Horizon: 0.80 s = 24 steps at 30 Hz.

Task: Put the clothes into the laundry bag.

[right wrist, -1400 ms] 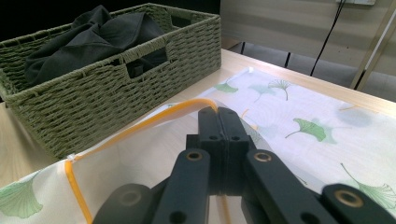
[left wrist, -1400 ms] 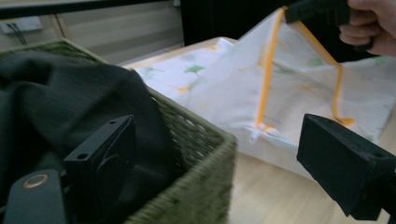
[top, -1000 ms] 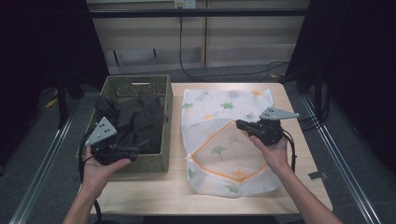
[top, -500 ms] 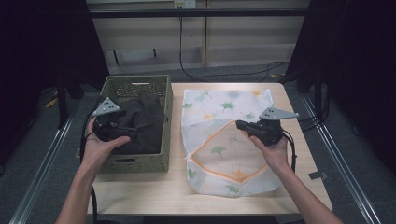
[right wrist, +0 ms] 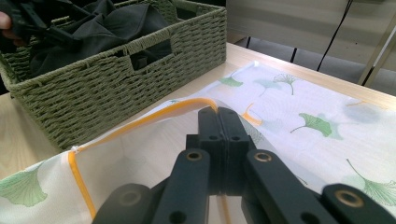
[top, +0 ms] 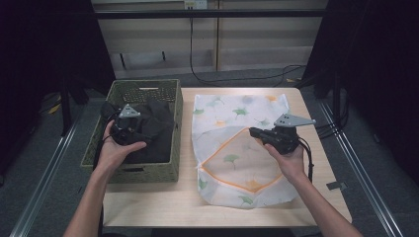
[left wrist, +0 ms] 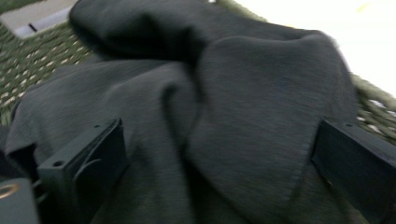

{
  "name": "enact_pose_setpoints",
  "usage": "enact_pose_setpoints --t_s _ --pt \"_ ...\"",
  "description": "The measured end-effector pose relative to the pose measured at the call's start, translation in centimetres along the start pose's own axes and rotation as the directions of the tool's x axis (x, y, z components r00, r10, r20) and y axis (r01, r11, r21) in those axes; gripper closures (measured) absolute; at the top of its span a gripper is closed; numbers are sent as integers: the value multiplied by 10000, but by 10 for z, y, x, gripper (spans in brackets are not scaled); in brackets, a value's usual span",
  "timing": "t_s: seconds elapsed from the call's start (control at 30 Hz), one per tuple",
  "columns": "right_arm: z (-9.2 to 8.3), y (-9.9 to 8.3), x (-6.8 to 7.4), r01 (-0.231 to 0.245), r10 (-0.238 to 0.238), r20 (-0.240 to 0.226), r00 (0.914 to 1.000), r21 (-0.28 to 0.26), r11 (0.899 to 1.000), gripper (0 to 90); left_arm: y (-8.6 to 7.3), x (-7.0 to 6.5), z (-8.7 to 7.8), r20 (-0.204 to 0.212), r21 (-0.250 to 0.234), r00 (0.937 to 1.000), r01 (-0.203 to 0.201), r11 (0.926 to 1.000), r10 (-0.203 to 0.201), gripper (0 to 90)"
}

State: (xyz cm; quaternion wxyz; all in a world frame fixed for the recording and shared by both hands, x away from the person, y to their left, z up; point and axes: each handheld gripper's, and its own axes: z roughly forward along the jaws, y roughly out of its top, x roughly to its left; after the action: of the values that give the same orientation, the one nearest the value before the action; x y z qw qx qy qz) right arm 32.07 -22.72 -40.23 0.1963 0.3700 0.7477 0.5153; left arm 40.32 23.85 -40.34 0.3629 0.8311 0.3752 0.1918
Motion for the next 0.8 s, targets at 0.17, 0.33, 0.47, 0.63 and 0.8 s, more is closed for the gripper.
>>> enact_pose_setpoints --t_s 0.17,0.33,0.47,0.63,0.8 --pt "1 -1 -1 4 -4 -26 10000 18 10000 898 -5 12 1 -739 84 9971 179 9998 -172 3" --pt "1 -1 0 72 -72 -4 10000 81 9999 898 -10 24 9 -638 654 9952 779 9948 -738 2" --pt "2 -1 0 78 -78 -30 10000 83 9999 898 -14 33 24 -29 1049 9941 1077 9886 -1080 0" --pt "3 -2 0 94 -94 1 10000 138 9999 898 -14 34 36 950 1945 9895 888 9769 -1089 0" --pt "5 -2 0 87 -87 -10 10000 163 9998 898 -12 31 40 2627 2314 9603 321 9723 -942 0"
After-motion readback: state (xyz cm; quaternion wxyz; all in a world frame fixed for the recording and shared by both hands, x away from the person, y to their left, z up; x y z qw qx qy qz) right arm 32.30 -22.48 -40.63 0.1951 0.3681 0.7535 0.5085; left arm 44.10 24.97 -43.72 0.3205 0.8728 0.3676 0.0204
